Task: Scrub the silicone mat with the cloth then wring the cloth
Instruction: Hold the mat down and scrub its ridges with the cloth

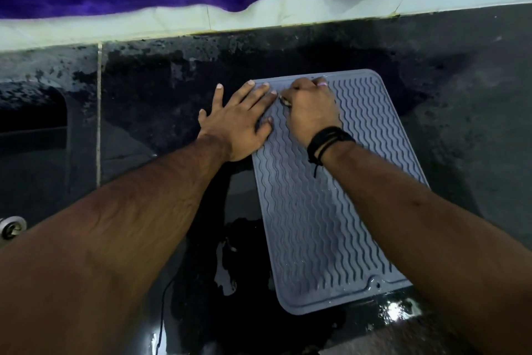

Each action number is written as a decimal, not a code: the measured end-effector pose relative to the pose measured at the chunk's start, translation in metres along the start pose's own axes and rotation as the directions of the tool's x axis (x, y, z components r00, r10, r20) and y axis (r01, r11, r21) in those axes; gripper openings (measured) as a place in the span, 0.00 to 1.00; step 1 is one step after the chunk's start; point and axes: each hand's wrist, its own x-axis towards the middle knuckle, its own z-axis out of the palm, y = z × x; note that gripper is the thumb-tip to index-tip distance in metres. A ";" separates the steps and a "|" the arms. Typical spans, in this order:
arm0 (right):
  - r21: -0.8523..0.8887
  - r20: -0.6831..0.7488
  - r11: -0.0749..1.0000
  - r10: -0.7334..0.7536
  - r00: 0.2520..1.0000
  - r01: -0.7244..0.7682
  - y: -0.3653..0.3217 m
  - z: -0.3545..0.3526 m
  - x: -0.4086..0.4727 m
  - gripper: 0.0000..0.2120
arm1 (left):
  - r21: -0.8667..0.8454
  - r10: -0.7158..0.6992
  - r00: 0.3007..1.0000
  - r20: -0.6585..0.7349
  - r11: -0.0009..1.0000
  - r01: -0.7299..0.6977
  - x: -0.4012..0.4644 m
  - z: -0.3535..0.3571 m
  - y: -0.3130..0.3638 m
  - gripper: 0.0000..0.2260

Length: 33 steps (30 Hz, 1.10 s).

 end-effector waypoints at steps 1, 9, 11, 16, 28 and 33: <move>0.010 0.005 1.000 -0.002 1.000 0.002 0.001 0.000 -0.002 0.18 | 0.002 0.000 1.000 0.001 1.000 0.000 0.000 0.000 0.000 0.30; 0.013 0.006 1.000 -0.018 1.000 0.018 0.008 0.005 -0.043 0.19 | 0.011 0.014 1.000 -0.010 1.000 -0.014 -0.002 -0.001 0.001 0.29; 0.021 0.013 1.000 0.012 1.000 -0.012 0.004 0.002 -0.028 0.18 | 0.013 0.016 1.000 -0.012 1.000 -0.016 -0.002 -0.001 0.002 0.29; 0.090 0.003 0.993 0.074 0.997 -0.074 -0.002 0.002 -0.031 0.18 | 0.020 0.012 1.000 -0.020 1.000 -0.011 -0.003 -0.002 0.003 0.29; 0.080 0.003 0.996 0.049 0.999 -0.049 -0.001 0.007 -0.034 0.19 | 0.011 0.011 1.000 -0.024 1.000 -0.011 -0.001 0.001 -0.001 0.30; 0.102 -0.025 0.994 0.032 0.999 -0.029 0.005 0.007 -0.074 0.20 | 0.008 0.026 0.999 -0.030 1.000 -0.025 0.000 0.001 -0.001 0.30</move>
